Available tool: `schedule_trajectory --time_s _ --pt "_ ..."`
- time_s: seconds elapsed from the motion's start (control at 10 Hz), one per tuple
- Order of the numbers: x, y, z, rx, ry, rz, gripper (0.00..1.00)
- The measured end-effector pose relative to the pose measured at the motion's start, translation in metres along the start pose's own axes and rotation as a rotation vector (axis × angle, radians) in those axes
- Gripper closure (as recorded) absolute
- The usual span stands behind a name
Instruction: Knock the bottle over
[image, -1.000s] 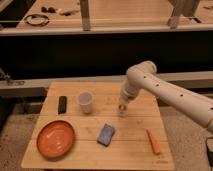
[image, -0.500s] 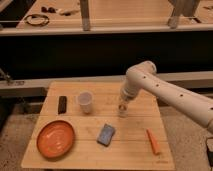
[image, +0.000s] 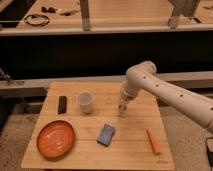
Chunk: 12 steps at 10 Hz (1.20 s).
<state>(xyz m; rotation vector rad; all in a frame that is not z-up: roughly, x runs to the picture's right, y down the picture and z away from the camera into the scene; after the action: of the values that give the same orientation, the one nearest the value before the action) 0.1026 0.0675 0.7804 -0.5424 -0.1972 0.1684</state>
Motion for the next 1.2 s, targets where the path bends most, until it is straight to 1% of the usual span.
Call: schedule_trajectory --time_s 1.2 --pt "-0.002 -0.0012 -0.0002 0.012 -0.006 0.037 0.95"
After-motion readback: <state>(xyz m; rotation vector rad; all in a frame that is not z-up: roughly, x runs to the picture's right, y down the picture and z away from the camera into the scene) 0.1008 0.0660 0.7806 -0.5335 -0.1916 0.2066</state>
